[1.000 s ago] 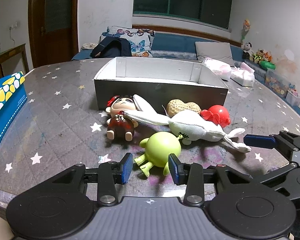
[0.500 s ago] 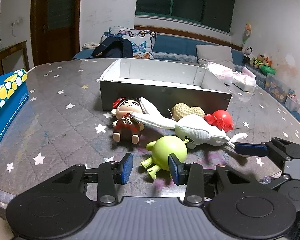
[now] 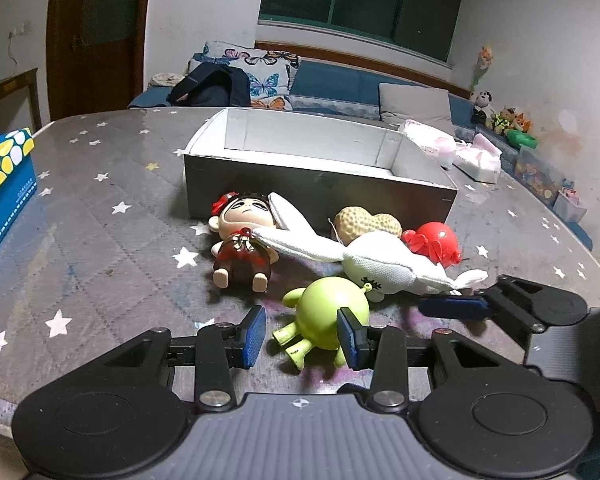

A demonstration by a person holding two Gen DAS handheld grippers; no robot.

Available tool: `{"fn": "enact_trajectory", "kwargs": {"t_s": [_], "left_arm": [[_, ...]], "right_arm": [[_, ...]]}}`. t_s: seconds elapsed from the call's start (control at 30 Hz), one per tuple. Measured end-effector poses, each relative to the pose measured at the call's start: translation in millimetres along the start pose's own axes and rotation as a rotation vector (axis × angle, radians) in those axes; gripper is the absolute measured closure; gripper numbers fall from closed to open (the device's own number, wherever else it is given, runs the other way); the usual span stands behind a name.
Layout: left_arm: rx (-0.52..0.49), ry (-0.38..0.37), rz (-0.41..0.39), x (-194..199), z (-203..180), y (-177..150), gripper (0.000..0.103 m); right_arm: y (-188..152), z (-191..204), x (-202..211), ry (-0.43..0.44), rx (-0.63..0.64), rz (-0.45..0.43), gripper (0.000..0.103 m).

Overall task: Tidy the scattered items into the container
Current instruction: 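Close the left gripper around the green alien toy, then lift the green alien toy with the left gripper over the white box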

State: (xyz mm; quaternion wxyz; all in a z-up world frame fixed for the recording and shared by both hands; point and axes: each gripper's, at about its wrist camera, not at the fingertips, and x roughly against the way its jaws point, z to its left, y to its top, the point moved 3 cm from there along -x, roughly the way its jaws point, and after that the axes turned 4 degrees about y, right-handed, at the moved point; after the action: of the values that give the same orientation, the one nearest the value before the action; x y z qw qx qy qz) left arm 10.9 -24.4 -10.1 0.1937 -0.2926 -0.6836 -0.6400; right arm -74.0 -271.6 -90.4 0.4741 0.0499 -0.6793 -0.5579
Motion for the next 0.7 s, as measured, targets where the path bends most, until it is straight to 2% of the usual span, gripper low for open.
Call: {"fn": "enact_trajectory", "kwargs": {"t_s": [0.13,0.7], "left_arm": [[0.012,-0.025,0.009,-3.0,4.8,4.1,0.061],[0.121,-0.184,0.1,-23.5,22.9,19.9,0.063]], "right_arm": [[4.5,1.9,-8.0,0.018,0.016,0.008,0.009],[20.4,-3.5,-25.8,0.061,0.003,0.004,0.028]]}}
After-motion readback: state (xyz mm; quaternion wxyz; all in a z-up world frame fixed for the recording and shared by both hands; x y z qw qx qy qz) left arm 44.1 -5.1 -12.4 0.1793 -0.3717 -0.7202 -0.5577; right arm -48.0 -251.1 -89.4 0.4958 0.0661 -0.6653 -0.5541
